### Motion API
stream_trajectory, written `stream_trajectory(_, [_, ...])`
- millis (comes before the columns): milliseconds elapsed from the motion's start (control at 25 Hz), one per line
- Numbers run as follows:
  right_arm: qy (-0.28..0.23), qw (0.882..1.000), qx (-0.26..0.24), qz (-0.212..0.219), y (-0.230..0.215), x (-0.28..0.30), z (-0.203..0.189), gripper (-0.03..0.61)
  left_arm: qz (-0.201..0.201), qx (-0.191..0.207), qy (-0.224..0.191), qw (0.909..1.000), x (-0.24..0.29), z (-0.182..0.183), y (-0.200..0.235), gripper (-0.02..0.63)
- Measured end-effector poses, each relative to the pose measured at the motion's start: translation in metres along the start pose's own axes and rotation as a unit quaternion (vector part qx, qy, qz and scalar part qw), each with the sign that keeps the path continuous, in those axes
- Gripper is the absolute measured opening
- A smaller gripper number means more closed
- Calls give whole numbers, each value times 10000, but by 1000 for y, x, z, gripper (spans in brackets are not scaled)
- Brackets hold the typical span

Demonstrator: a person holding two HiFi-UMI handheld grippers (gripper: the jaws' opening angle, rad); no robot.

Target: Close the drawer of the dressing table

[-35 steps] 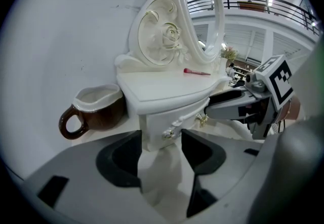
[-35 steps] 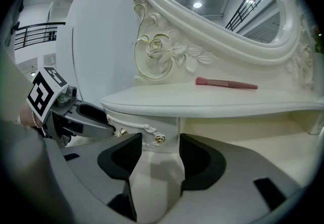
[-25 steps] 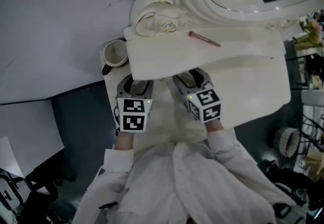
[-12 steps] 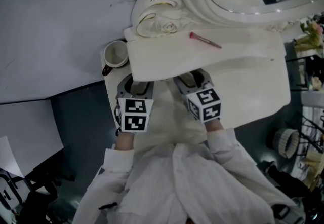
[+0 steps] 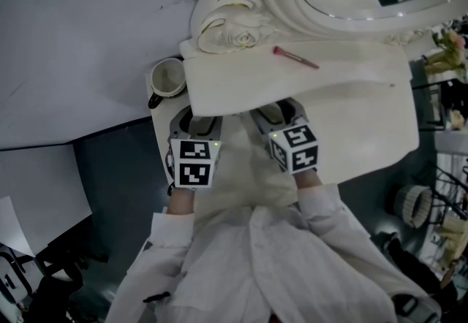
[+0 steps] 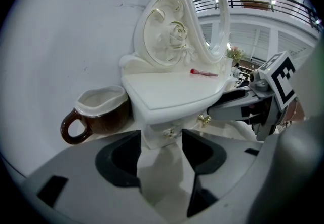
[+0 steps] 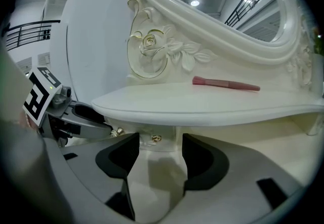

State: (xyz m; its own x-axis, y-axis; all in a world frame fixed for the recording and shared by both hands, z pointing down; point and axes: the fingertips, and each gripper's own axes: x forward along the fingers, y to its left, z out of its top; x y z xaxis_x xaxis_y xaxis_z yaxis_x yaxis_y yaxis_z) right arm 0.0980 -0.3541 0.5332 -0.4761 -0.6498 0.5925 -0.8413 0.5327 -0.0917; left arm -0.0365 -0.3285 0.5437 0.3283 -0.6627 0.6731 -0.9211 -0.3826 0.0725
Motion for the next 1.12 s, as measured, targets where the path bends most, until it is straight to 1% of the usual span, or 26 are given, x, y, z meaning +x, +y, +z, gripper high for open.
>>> stream_trajectory(240, [50,9998,33,-173,-3,-5,-3,238,39,-39,-4,10000,-4,0,-1,233])
stream_trajectory(440, [26,9998,70,-183,0,-15,-6,238,82,-69,-34,9999,-14,-3,-2,233])
stream_trajectory(560, [-39,9996,80,-273,2,-21,-4,238,122,-148,-28,9998,-22,-4,-3,232])
stream_trajectory(640, [-61,9996,78,-250,5,-23,-3,238,166,-206,-26,9996,-28,-3,-3,232])
stream_trajectory(800, [-170,9998,26,-50,14,-33,0,238,190,-238,-141,9994,-46,0,-11,232])
stream_trajectory(960, [-291,9990,38,338,30,-50,3,237,212,-236,-290,9991,-66,1,-24,232])
stream_trajectory(1040, [-335,9982,22,507,39,-61,3,236,120,-136,-367,9992,-77,2,-36,232])
stream_trajectory(1120, [-413,9971,31,641,46,-73,5,236,33,67,-438,9990,-88,4,-50,232])
